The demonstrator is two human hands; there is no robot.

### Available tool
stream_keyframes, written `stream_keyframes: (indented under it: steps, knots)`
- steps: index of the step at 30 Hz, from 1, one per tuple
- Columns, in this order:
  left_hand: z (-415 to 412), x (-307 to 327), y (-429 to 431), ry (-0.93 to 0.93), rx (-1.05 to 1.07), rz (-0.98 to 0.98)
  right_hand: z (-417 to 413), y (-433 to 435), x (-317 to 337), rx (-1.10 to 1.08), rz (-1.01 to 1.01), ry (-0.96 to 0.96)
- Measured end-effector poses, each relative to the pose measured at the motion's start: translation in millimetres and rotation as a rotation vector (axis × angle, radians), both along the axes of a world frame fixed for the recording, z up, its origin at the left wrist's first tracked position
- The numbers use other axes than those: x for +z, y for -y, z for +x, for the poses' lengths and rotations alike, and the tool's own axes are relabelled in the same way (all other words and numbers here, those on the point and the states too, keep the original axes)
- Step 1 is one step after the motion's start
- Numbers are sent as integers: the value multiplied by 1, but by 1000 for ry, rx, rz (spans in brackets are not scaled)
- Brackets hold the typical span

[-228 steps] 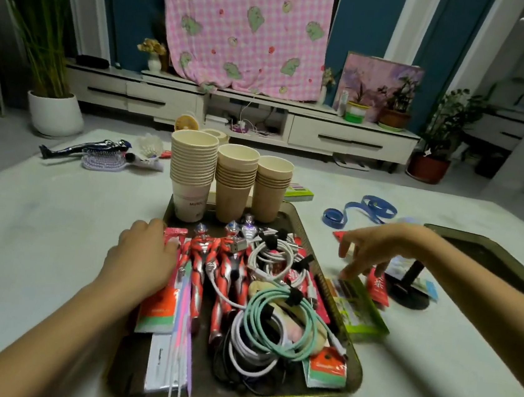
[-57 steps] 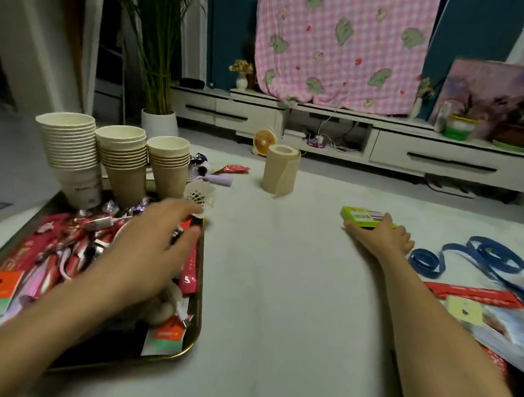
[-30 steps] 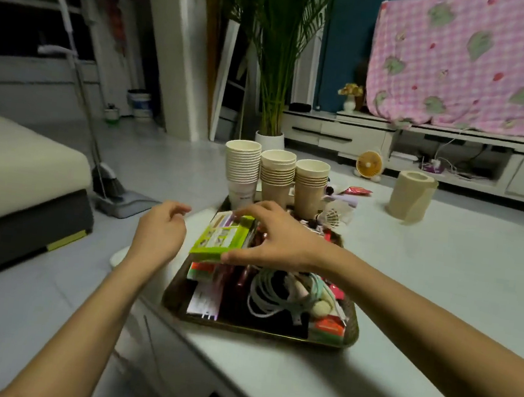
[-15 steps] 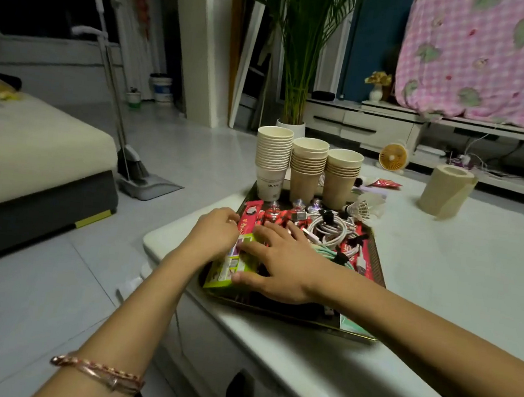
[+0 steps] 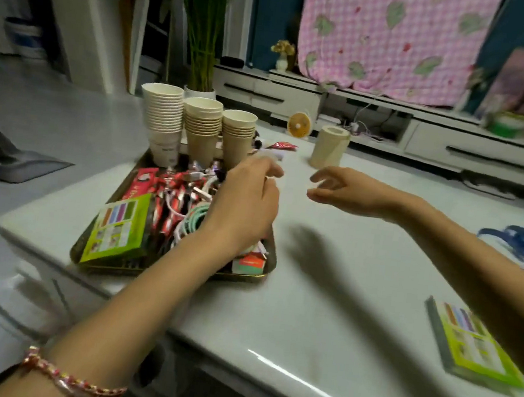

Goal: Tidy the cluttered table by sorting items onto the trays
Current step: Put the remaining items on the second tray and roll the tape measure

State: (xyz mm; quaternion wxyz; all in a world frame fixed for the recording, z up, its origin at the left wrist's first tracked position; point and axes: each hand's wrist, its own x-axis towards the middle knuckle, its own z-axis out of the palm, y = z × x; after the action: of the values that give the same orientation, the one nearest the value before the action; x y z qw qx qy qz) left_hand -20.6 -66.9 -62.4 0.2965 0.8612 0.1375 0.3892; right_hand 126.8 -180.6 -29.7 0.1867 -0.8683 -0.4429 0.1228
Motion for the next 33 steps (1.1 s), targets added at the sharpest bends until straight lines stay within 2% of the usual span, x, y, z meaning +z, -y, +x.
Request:
stream_keyframes:
  steps: [3, 6, 9, 12, 16, 19, 21, 24, 26, 28, 30, 33]
  knots:
    - [27, -15, 44, -189, -202, -7, 38, 85, -3, -263, -165, -83]
    - [43, -24, 73, -318, -306, 8, 47, 150, -9, -366, -289, -91]
    - [55, -30, 95, -372, -374, -4, 29, 189, -14, -440, -409, -95]
    - [61, -33, 111, -391, -413, -23, 6, 210, -37, -480, -616, 93]
    - [66, -32, 130, -357, -457, -76, -7, 209, -54, -464, -626, 37]
    - [65, -33, 138, -361, -485, -121, -4, 200, -48, -497, -551, -69]
    - [63, -32, 139, -379, -496, -129, -6, 191, -47, -502, -503, -74]
    - [58, -25, 134, -402, -470, -176, -10, 169, -38, -479, -223, -116]
    - [50, -15, 126, -386, -496, -413, -13, 145, -27, -428, 6, -133]
    - [37, 0, 108, -295, -521, -721, -19, 114, -18, -349, 137, -71]
    - [23, 12, 80, -199, -424, -794, -31, 82, -11, -254, 249, -88]
    - [-1, 24, 35, -112, -321, -815, -49, 36, -7, -91, 410, -263]
